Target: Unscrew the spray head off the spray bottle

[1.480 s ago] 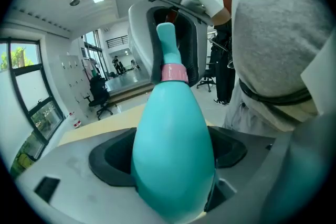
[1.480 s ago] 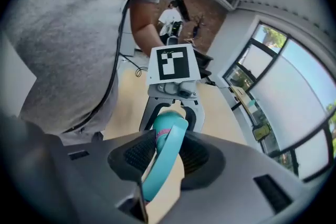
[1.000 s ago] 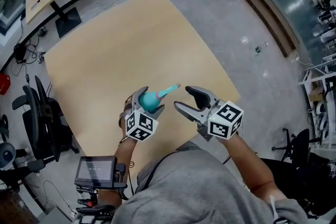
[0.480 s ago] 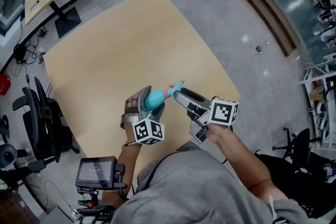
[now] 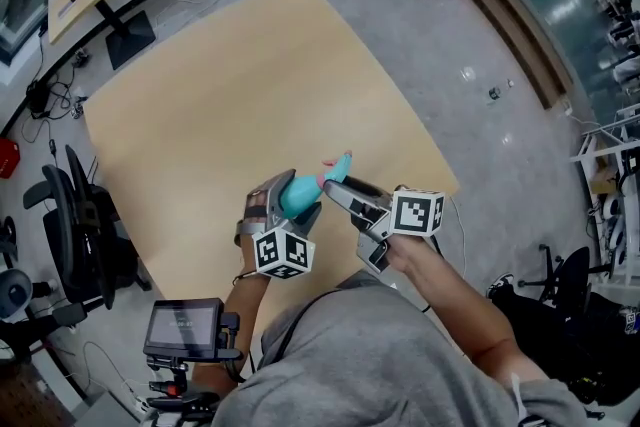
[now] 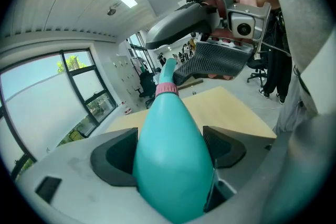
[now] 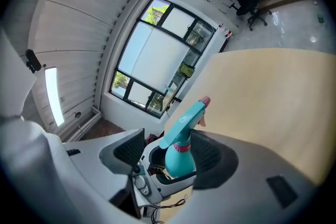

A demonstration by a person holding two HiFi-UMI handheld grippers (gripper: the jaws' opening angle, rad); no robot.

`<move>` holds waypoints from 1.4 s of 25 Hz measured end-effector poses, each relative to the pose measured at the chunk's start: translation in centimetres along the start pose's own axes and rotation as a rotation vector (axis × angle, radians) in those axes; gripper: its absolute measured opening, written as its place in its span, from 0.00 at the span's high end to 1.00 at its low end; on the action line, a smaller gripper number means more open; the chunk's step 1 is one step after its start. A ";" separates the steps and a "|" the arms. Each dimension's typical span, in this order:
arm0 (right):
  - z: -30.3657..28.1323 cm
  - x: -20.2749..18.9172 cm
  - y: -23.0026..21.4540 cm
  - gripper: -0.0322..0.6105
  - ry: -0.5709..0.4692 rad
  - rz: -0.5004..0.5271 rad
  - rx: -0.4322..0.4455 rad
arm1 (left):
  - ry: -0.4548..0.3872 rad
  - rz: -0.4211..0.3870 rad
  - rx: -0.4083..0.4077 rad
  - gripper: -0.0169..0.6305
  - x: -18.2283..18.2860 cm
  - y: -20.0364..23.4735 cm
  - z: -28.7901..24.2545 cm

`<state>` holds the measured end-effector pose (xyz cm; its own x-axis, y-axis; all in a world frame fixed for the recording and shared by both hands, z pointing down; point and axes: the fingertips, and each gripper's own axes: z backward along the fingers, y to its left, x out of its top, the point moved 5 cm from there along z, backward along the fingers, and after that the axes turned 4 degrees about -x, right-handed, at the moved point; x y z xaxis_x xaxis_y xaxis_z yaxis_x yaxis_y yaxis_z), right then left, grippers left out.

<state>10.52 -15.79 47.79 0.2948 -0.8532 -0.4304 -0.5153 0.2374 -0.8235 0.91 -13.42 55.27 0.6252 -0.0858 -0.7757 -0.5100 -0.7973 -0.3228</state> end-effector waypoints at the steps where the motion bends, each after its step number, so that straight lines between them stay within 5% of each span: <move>1: -0.1 0.0 0.1 0.52 -0.006 0.002 0.002 | -0.012 0.036 -0.011 0.37 0.0 0.0 0.0; 8: -0.2 0.8 1.5 0.53 -0.087 0.102 0.009 | -0.131 0.241 -0.083 0.37 1.5 -0.2 0.3; 11: 0.3 1.0 1.8 0.72 -0.078 0.155 0.024 | -0.198 0.281 -0.110 0.37 1.8 -0.2 0.7; 18: 1.2 1.6 3.1 0.80 -0.036 0.251 0.126 | -0.385 0.417 -0.323 0.38 3.7 -0.5 2.0; 23: 2.3 1.0 4.9 0.80 0.049 0.352 0.282 | -0.521 0.470 -0.582 0.38 4.4 -1.5 3.8; 28: 3.1 -0.3 8.0 0.80 0.147 0.506 0.534 | -0.659 0.452 -0.835 0.38 5.1 -1.9 7.0; 35: 4.6 -0.5 10.3 0.80 0.278 0.513 0.818 | -0.804 0.503 -1.092 0.37 7.5 -3.3 9.5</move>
<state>8.80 -10.78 37.83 -0.0595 -0.6117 -0.7888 0.2151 0.7638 -0.6086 1.70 -5.74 45.42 -0.1639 -0.4297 -0.8879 0.3553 -0.8654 0.3532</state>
